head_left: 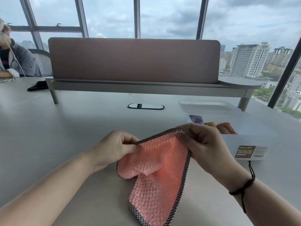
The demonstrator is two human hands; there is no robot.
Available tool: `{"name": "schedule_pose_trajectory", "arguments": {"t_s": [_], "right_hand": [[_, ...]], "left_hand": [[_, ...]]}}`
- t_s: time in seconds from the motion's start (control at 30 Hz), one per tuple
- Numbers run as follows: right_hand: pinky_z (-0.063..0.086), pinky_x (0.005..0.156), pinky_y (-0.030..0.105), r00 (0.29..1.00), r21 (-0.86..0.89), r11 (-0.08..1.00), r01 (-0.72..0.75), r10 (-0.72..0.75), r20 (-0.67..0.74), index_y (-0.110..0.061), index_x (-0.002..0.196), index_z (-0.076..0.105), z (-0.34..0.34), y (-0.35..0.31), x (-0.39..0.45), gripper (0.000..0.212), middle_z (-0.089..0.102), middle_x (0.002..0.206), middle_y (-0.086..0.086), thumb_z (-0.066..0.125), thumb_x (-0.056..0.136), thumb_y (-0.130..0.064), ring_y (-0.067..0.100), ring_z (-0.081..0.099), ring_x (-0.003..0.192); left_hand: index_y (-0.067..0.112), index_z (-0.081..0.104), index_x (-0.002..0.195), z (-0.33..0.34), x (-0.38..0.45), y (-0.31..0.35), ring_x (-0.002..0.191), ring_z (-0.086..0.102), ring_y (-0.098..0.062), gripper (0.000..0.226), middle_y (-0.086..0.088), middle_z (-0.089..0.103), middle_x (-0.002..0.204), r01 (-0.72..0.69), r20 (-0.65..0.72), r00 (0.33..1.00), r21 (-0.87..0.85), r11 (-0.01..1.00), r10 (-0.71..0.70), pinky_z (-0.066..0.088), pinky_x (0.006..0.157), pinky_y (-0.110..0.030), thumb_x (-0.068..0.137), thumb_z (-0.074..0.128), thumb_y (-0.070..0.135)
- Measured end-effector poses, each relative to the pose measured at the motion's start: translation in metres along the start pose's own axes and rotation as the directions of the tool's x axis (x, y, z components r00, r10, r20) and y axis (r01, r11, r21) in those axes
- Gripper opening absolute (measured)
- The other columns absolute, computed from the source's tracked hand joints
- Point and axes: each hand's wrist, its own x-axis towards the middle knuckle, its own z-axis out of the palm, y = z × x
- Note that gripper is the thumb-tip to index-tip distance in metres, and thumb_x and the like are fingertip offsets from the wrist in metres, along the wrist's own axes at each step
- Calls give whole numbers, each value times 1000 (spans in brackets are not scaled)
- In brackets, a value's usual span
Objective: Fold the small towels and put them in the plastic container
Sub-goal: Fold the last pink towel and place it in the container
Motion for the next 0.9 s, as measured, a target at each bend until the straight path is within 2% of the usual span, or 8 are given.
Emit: {"name": "schedule_pose_trajectory", "arguments": {"t_s": [0.17,0.27,0.4,0.5,0.57,0.63,0.73,0.9], "right_hand": [[31,42,25,994,138,990,0,16,-112,-3,73,70,-14,-10,5,19,50,53,5,66,88,-14,19,39,45],[46,49,24,989,392,911,-125,85,118,-5,69,69,-31,-22,4,18,58,60,9,72,77,-20,18,53,52],[59,75,35,811,674,621,-401,-101,576,10,92,62,-53,-38,2,9,68,87,23,56,93,4,29,70,78],[55,90,47,804,782,445,-436,-199,561,16,107,54,-53,-41,2,15,64,105,32,46,97,9,41,67,96],[59,77,35,904,758,565,-325,-50,425,7,99,61,-46,-41,4,16,69,90,22,66,88,-4,28,71,78],[58,61,26,971,613,754,-235,150,187,-3,84,67,-33,-31,7,12,68,73,13,74,77,-11,18,66,60],[52,53,28,961,-31,980,-198,188,-204,-15,73,71,-9,0,8,13,67,59,-1,72,85,-10,13,59,50],[51,65,23,993,-689,716,-111,46,-112,-26,89,70,16,41,1,5,66,80,-11,65,88,-27,6,64,75]], "left_hand": [[16,73,67,-22,0,5,50,54,-8,57,0,63,60,-50,-25,999,-96,994,48,42,47,-18,48,87,68],[14,71,64,-45,-7,9,50,60,-11,54,-2,64,60,-101,48,991,-331,938,124,48,47,-19,31,100,45],[5,64,78,-71,-25,34,64,68,-16,20,-6,69,72,-107,371,824,-641,760,429,56,61,-24,74,84,6],[-5,59,96,-76,-28,46,80,69,-27,6,-18,70,90,-2,412,715,-806,591,564,55,75,-35,92,57,-9],[0,66,96,-68,-25,51,75,71,-22,6,-14,72,87,-45,340,793,-794,606,505,57,73,-32,90,63,-1],[11,71,77,-60,-16,41,55,67,-11,22,-5,70,70,-173,128,940,-618,767,315,56,57,-20,67,89,20],[13,78,82,-56,-1,3,74,68,-21,58,-13,75,87,34,-38,998,-237,971,-44,54,76,-31,40,98,48],[26,77,70,-61,14,-43,49,55,-4,11,9,73,64,145,-239,969,380,914,-54,44,52,-20,75,86,25]]}}
